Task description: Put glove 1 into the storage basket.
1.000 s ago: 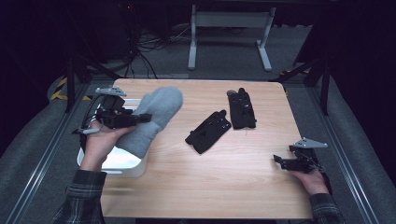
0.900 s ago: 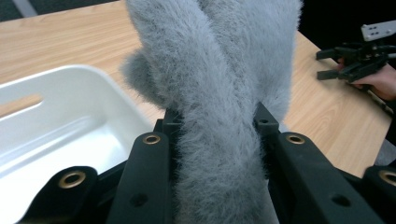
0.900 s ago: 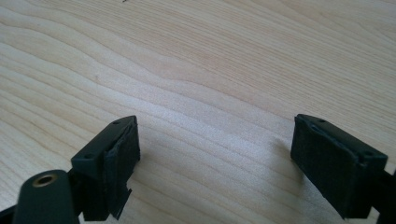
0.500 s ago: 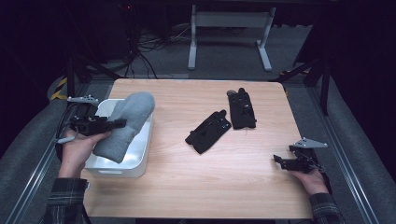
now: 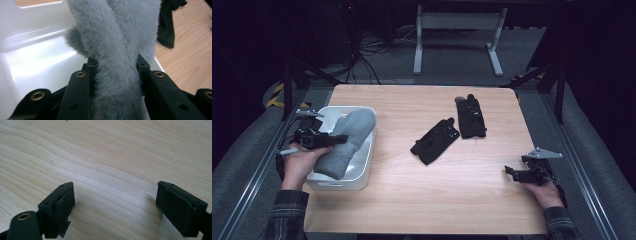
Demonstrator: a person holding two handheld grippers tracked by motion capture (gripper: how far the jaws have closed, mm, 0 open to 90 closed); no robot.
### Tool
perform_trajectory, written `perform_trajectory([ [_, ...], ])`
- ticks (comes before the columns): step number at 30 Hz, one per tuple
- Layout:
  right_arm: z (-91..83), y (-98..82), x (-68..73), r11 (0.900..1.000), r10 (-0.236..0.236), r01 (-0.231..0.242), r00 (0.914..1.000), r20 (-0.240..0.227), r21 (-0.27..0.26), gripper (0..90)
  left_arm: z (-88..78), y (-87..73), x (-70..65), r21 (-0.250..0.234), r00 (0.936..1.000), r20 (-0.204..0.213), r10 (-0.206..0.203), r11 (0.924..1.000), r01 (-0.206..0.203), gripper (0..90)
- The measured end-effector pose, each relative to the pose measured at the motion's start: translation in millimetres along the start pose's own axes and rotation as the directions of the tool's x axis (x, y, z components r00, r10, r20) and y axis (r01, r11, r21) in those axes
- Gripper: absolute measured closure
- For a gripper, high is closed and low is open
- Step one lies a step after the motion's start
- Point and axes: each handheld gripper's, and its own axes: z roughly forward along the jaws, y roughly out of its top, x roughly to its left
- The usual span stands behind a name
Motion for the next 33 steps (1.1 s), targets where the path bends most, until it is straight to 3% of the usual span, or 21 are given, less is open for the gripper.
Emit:
perform_trajectory([
  [11, 0.0, 0.0, 0.0, 1.0, 0.0, 0.0, 1.0, 0.0, 0.0, 16.0, 22.0, -0.7, 18.4, 0.065, 0.9947, -0.083, -0.061, 0.9957, 0.066, 66.8],
  [15, 0.0, 0.0, 0.0, 1.0, 0.0, 0.0, 1.0, 0.0, 0.0, 16.0, 32.0, -3.6, 27.7, 0.092, 0.9929, -0.088, -0.079, 0.992, 0.087, 66.2],
  [17, 0.0, 0.0, 0.0, 1.0, 0.0, 0.0, 1.0, -0.001, 0.0, 16.0, 39.9, -9.1, 35.7, 0.098, 0.9898, -0.074, -0.122, 0.9868, 0.129, 64.6],
  [22, 0.0, 0.0, 0.0, 1.0, 0.0, 0.0, 1.0, 0.0, 0.0, 16.0, 40.6, -12.7, 37.9, 0.104, 0.9881, -0.086, -0.127, 0.9853, 0.136, 57.9],
  [23, 0.0, 0.0, 0.0, 1.0, 0.0, 0.0, 1.0, 0.0, 0.0, 16.0, 39.8, -12.1, 37.3, 0.111, 0.9882, -0.092, -0.122, 0.985, 0.132, 50.2],
  [25, 0.0, 0.0, 0.0, 1.0, 0.0, 0.0, 1.0, -0.001, 0.0, 16.0, 36.9, -11.1, 34.6, 0.116, 0.9863, -0.129, -0.104, 0.9862, 0.119, 47.8],
  [29, 0.0, 0.0, 0.0, 1.0, 0.0, 0.0, 1.0, 0.0, 0.0, 16.0, 22.9, -8.4, 27.1, 0.074, 0.9788, -0.191, -0.074, 0.9932, 0.089, 32.5],
  [31, 0.0, 0.0, 0.0, 1.0, 0.0, 0.0, 1.0, 0.0, 0.0, 16.0, 15.1, -6.2, 21.3, 0.048, 0.9778, -0.201, -0.059, 0.9964, 0.07, 27.4],
  [33, 0.0, 0.0, 0.0, 1.0, 0.0, 0.0, 1.0, 0.0, 0.0, 16.0, 8.3, -4.5, 14.2, 0.017, 0.9812, -0.187, -0.046, 0.9986, 0.05, 25.0],
])
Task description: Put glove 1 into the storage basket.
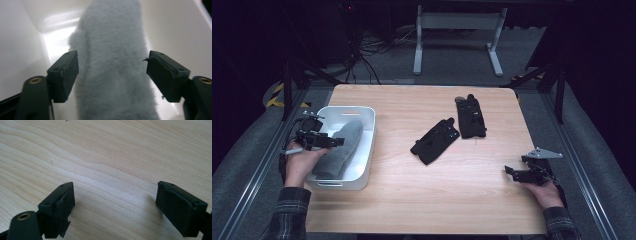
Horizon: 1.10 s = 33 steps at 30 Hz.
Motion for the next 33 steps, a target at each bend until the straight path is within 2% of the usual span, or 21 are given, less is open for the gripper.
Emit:
perform_trajectory([
  [2, 0.0, 0.0, 0.0, 1.0, 0.0, 0.0, 1.0, 0.0, 0.0, 16.0, -5.5, 1.1, -7.3, -0.016, 0.9996, 0.02, 0.021, 0.9997, -0.02, 24.0],
  [5, 0.1, 0.0, 0.1, 1.0, 0.001, -0.001, 1.0, 0.0, 0.0, 15.9, -10.1, 2.6, -16.0, -0.042, 0.9966, 0.073, 0.038, 0.9985, -0.035, 23.3],
  [7, 0.2, 0.0, 0.1, 1.0, 0.001, -0.001, 1.0, 0.002, 0.0, 15.5, -12.4, 3.7, -22.6, -0.062, 0.9924, 0.114, 0.046, 0.9973, -0.039, 23.3],
  [10, 0.1, 0.1, 0.1, 1.0, 0.001, -0.001, 1.0, 0.0, 0.003, 15.0, -14.3, 5.4, -35.8, -0.096, 0.9863, 0.152, 0.065, 0.994, -0.051, 22.5],
  [12, 0.2, 0.1, 0.3, 1.0, 0.0, 0.0, 1.0, 0.002, 0.003, 15.0, -14.8, 6.3, -44.2, -0.115, 0.984, 0.158, 0.083, 0.9913, -0.065, 20.9],
  [13, 0.2, 0.1, 0.3, 1.0, 0.0, 0.0, 1.0, 0.001, 0.003, 15.0, -14.7, 7.3, -54.4, -0.136, 0.9793, 0.173, 0.105, 0.9873, -0.082, 20.5],
  [14, 0.2, 0.1, 0.3, 1.0, 0.0, 0.0, 1.0, 0.001, 0.003, 15.0, -14.7, 7.3, -54.4, -0.136, 0.9793, 0.173, 0.105, 0.9873, -0.082, 19.5],
  [17, 0.2, 0.1, 0.3, 1.0, 0.0, 0.0, 1.0, 0.001, 0.003, 15.0, -13.7, 9.1, -72.1, -0.147, 0.974, 0.175, 0.144, 0.9821, -0.118, 16.6],
  [18, 0.2, 0.1, 0.3, 1.0, -0.001, 0.001, 1.0, 0.002, 0.003, 15.0, -12.9, 9.8, -80.2, -0.155, 0.9693, 0.182, 0.165, 0.9784, -0.137, 15.6],
  [21, 0.1, 0.1, 0.5, 1.0, -0.003, 0.003, 1.0, 0.003, 0.002, 15.3, -11.7, 10.4, -93.6, -0.168, 0.964, 0.189, 0.187, 0.9734, -0.155, 14.4],
  [25, 0.1, 0.1, 0.9, 1.0, -0.008, 0.008, 1.0, -0.002, 0.001, 15.4, -6.2, 8.9, -118.4, -0.193, 0.9491, 0.214, 0.231, 0.9625, -0.191, 13.8],
  [26, 0.1, 0.1, 0.9, 1.0, -0.008, 0.008, 1.0, -0.002, 0.001, 15.4, -6.2, 8.9, -118.4, -0.193, 0.9491, 0.214, 0.231, 0.9625, -0.191, 13.6],
  [28, 0.1, 0.1, 1.2, 1.0, -0.013, 0.013, 0.9999, -0.007, 0.001, 15.4, -1.7, 7.5, -127.7, -0.194, 0.9416, 0.226, 0.25, 0.9588, -0.208, 12.4],
  [31, 0.1, 0.1, 1.1, 1.0, -0.013, 0.013, 0.9999, -0.008, 0.002, 15.4, 5.4, 4.2, -141.3, -0.195, 0.9288, 0.244, 0.279, 0.9524, -0.235, 12.3],
  [33, 0.1, 0.1, 1.1, 1.0, -0.012, 0.013, 0.9999, -0.008, 0.002, 15.3, 12.5, 0.4, -154.2, -0.2, 0.9169, 0.259, 0.304, 0.9456, -0.257, 12.2],
])
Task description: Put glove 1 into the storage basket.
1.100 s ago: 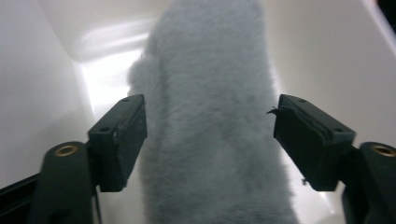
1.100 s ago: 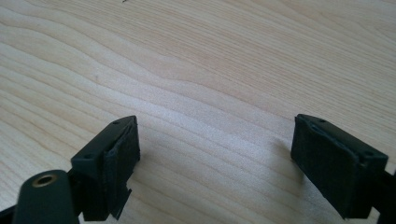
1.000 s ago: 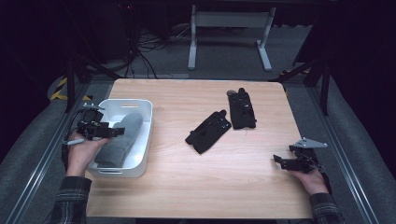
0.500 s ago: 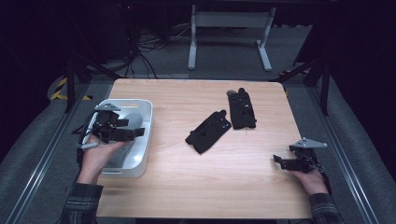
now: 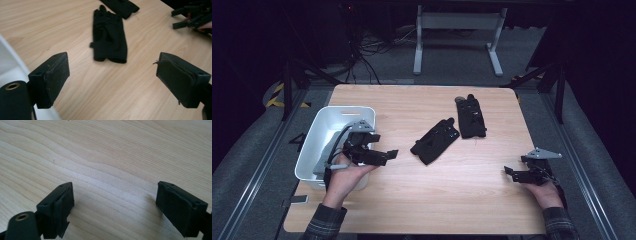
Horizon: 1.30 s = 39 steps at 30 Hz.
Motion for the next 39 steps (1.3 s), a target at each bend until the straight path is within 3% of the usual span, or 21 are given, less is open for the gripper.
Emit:
perform_trajectory([
  [6, 0.0, 0.0, 0.0, 1.0, 0.0, 0.0, 1.0, 0.0, 0.0, 15.3, 13.8, -2.9, -17.9, -0.004, 0.9992, 0.024, 0.033, 0.9994, -0.033, 12.2],
  [9, 0.0, 0.0, 0.0, 1.0, 0.0, 0.0, 1.0, 0.0, 0.0, 15.3, 26.4, -6.7, -30.5, 0.019, 0.9972, 0.026, 0.07, 0.9973, -0.07, 12.2],
  [20, 0.0, 0.0, 0.0, 1.0, -0.001, 0.001, 1.0, -0.001, 0.0, 15.3, 62.3, -29.4, -46.6, 0.062, 0.9939, 0.043, 0.102, 0.9926, -0.105, 12.2],
  [26, 0.0, 0.0, 0.0, 1.0, -0.002, 0.002, 1.0, -0.001, 0.0, 15.3, 78.1, -45.4, -45.9, 0.108, 0.9924, 0.013, 0.122, 0.9866, -0.123, 12.2],
  [33, -0.1, -0.1, -0.2, 1.0, -0.002, 0.002, 1.0, -0.005, -0.001, 15.4, 94.6, -61.1, -39.0, 0.163, 0.9931, -0.011, 0.117, 0.98, -0.114, 12.2],
  [39, -0.2, -0.2, -0.7, 1.0, -0.005, 0.005, 0.9999, -0.013, -0.001, 15.8, 102.6, -72.3, -31.1, 0.172, 0.995, -0.019, 0.098, 0.9806, -0.093, 12.2],
])
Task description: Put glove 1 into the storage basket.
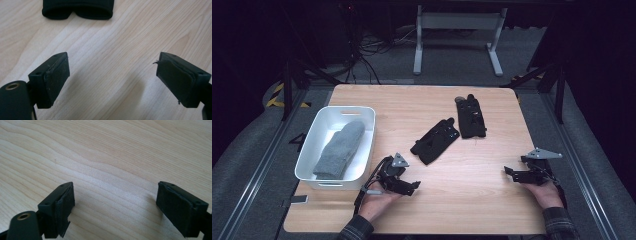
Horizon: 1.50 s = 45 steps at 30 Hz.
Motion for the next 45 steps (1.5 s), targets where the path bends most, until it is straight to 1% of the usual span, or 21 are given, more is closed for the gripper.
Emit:
perform_trajectory([
  [1, -0.2, 0.1, -0.2, 1.0, -0.002, 0.002, 1.0, 0.0, 0.002, 16.1, 1.0, -1.3, 0.6, 0.007, 1.0, -0.004, 0.007, 1.0, -0.007, 12.1],
  [2, -0.2, 0.2, -0.3, 1.0, -0.004, 0.004, 1.0, -0.004, 0.002, 16.5, 2.5, -3.2, 1.0, 0.004, 0.9999, -0.005, 0.009, 0.9999, -0.009, 12.1],
  [3, -0.4, 0.5, -0.5, 1.0, -0.009, 0.009, 0.9999, -0.009, 0.004, 17.0, 2.9, -4.4, 1.2, -0.004, 0.9996, -0.017, 0.021, 0.9998, -0.021, 11.3],
  [5, -1.2, 0.9, 0.2, 1.0, -0.01, 0.01, 0.9999, -0.012, 0.007, 19.2, 3.3, -4.6, 0.9, -0.007, 0.9996, -0.019, 0.02, 0.9998, -0.02, 11.2],
  [8, -2.5, 2.3, 2.3, 1.0, -0.013, 0.013, 0.9996, -0.023, 0.012, 22.1, 6.8, -7.7, -2.2, -0.015, 0.9948, -0.056, 0.085, 0.9962, -0.086, 9.9],
  [9, -3.3, 3.1, 3.1, 1.0, -0.021, 0.021, 0.9994, -0.027, 0.011, 23.5, 8.0, -9.1, -2.4, -0.028, 0.9945, -0.052, 0.091, 0.9953, -0.092, 7.8],
  [14, -10.8, 11.2, 7.6, 1.0, -0.016, 0.016, 0.9993, -0.033, -0.01, 34.7, 7.9, -9.3, -2.7, -0.027, 0.9946, -0.057, 0.087, 0.9957, -0.088, 6.8],
  [16, -12.2, 15.3, 8.5, 1.0, -0.008, 0.007, 0.9989, -0.047, -0.013, 41.4, 7.8, -9.7, -3.6, -0.025, 0.995, -0.07, 0.071, 0.997, -0.073, 5.7],
  [17, -12.4, 17.0, 9.0, 1.0, -0.007, 0.006, 0.9983, -0.057, -0.013, 44.3, 7.9, -10.0, -4.4, -0.021, 0.9948, -0.087, 0.053, 0.9983, -0.055, 4.5],
  [19, -12.1, 22.1, 10.9, 1.0, -0.006, 0.006, 0.9977, -0.068, -0.011, 53.8, 8.5, -10.3, -5.2, -0.021, 0.9944, -0.099, 0.038, 0.999, -0.04, 1.5],
  [22, -11.6, 29.6, 13.6, 1.0, -0.007, 0.006, 0.9964, -0.085, -0.021, 65.6, 8.7, -10.1, -5.6, -0.017, 0.9949, -0.093, 0.037, 0.9991, -0.039, 0.6],
  [23, -11.1, 32.7, 14.8, 1.0, -0.012, 0.01, 0.9961, -0.088, -0.019, 70.1, 8.6, -10.1, -5.3, -0.015, 0.9951, -0.09, 0.042, 0.9989, -0.044, 0.3],
  [25, -10.1, 38.3, 17.3, 1.0, -0.015, 0.013, 0.9954, -0.095, -0.022, 80.2, 7.4, -11.1, -2.9, -0.01, 0.9953, -0.058, 0.078, 0.9969, -0.078, 0.2],
  [27, -8.9, 42.3, 18.4, 1.0, -0.016, 0.014, 0.9945, -0.104, -0.019, 88.1, 6.8, -11.5, -0.3, -0.009, 0.9944, -0.037, 0.099, 0.995, -0.099, 0.2],
  [29, -6.0, 49.7, 20.4, 1.0, -0.021, 0.019, 0.9925, -0.121, -0.018, 89.7, 6.2, -11.5, 1.5, -0.006, 0.9934, -0.024, 0.112, 0.9937, -0.112, 0.1],
  [30, -6.0, 49.7, 20.4, 1.0, -0.021, 0.019, 0.9925, -0.121, -0.018, 89.7, 6.2, -11.5, 1.5, -0.006, 0.9934, -0.024, 0.112, 0.9937, -0.112, 0.1],
  [36, 2.3, 68.1, 25.1, 0.998, -0.059, 0.054, 0.9889, -0.136, -0.037, 89.8, 6.2, -11.4, 1.5, -0.005, 0.9933, -0.021, 0.114, 0.9935, -0.114, 0.1],
  [38, 10.0, 78.6, 27.0, 0.996, -0.083, 0.078, 0.9862, -0.143, -0.039, 89.7, 5.6, -11.2, 1.6, 0.001, 0.9929, -0.013, 0.118, 0.993, -0.118, 0.1],
  [39, 10.0, 78.6, 27.0, 0.996, -0.083, 0.078, 0.9862, -0.143, -0.039, 89.7, 5.6, -11.2, 1.6, 0.001, 0.9928, -0.012, 0.119, 0.9929, -0.119, 0.1],
  [41, 14.8, 85.6, 27.7, 0.994, -0.108, 0.103, 0.9852, -0.134, -0.04, 89.7, 6.2, -11.5, 1.2, -0.005, 0.9928, -0.016, 0.119, 0.9929, -0.119, 0.1],
  [45, 27.9, 98.0, 25.6, 0.994, -0.103, 0.098, 0.9854, -0.136, -0.046, 89.7, 6.0, -11.8, 1.0, -0.005, 0.9921, -0.016, 0.125, 0.9922, -0.125, 0.1],
])
